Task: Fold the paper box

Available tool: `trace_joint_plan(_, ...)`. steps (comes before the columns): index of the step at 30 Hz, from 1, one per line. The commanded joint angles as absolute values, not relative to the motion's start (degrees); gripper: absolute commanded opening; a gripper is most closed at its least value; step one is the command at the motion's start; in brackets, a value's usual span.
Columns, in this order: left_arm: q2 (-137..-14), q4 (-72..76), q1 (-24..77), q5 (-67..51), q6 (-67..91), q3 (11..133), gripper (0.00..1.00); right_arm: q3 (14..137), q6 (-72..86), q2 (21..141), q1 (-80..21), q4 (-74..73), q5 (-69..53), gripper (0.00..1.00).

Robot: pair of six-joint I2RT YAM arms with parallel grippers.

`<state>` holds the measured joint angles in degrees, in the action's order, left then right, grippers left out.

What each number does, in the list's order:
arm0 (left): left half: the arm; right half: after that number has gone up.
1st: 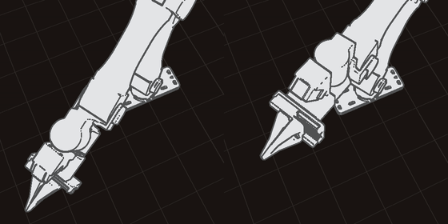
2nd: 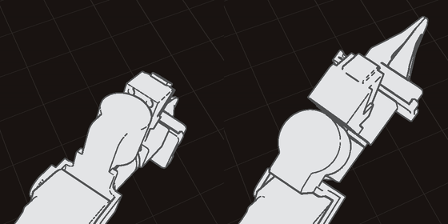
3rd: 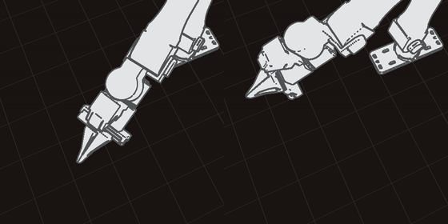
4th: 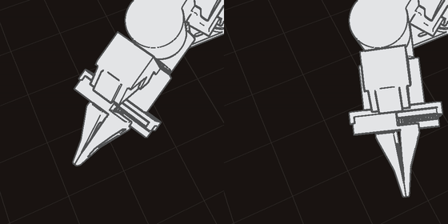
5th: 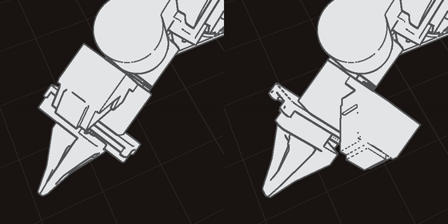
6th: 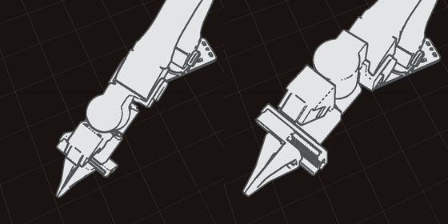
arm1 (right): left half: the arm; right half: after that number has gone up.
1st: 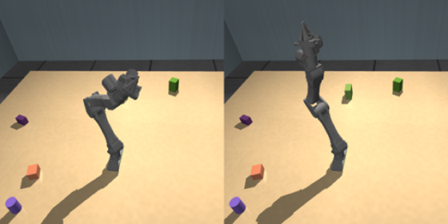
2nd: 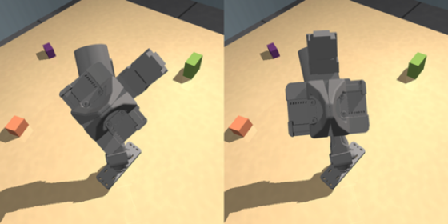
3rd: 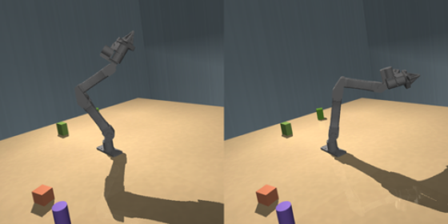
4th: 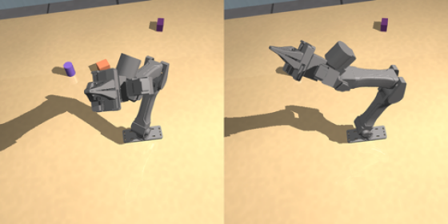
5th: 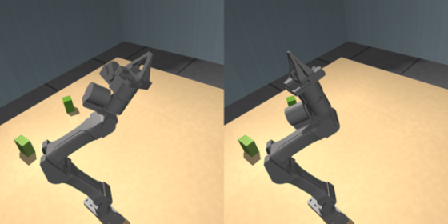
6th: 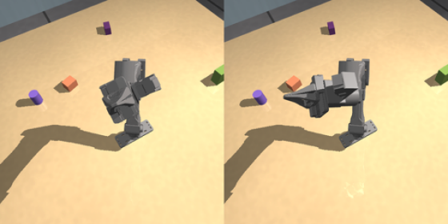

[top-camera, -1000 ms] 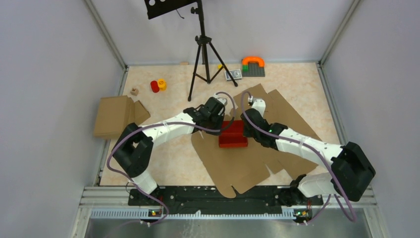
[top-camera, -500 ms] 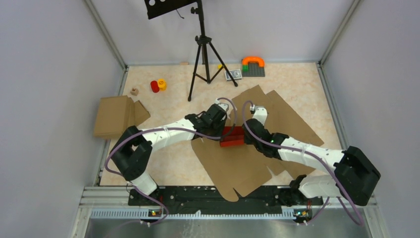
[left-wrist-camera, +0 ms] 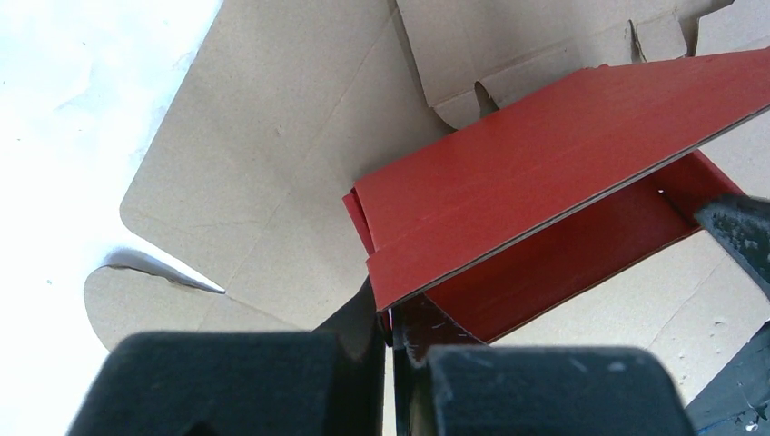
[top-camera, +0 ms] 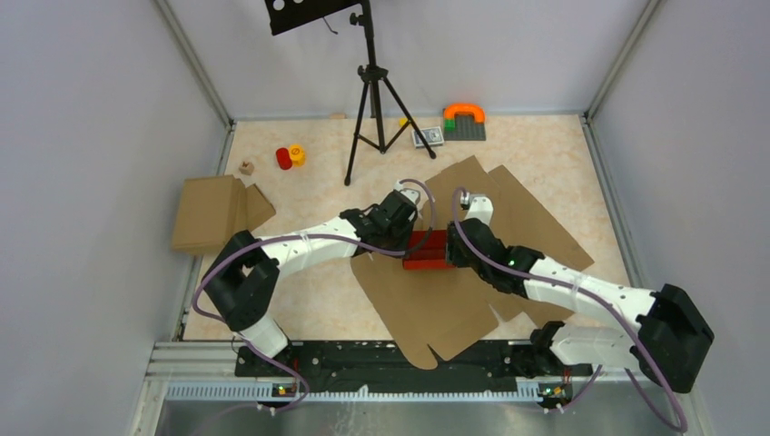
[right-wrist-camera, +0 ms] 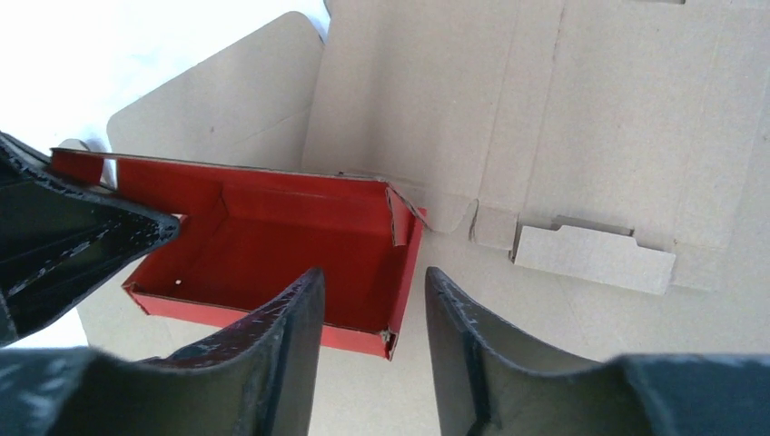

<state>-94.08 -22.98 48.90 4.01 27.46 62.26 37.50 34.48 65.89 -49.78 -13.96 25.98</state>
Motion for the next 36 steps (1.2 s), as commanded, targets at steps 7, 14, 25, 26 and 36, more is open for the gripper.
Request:
trace_joint_plan(7, -93.7, -23.5, 49.6, 4.6, 26.2, 64.8, 0.0, 37.0, 35.3, 57.9, -50.4, -15.4, 23.1, 0.72)
trace_joint_plan(14, -93.8, -23.6, 50.0, 4.8, 26.2, 64.8, 0.0, 42.0, 39.3, 57.2, -46.4, -19.2, 22.5, 0.89)
trace_joint_plan(25, -93.9, -23.6, 50.8, 5.3, 26.5, 64.6, 0.0, 47.8, 70.1, 62.1, -42.2, -27.7, 22.2, 0.93)
trace_joint_plan(26, -93.8, -23.6, 50.8, 5.4, 26.5, 64.7, 0.0, 48.3, 71.4, 63.0, -42.0, -28.2, 21.1, 0.93)
trace_joint_plan(36, -93.3, -23.2, 52.2, 6.4, 27.4, 63.3, 0.0, 46.7, 79.7, 68.9, -41.7, -34.6, 16.9, 0.94)
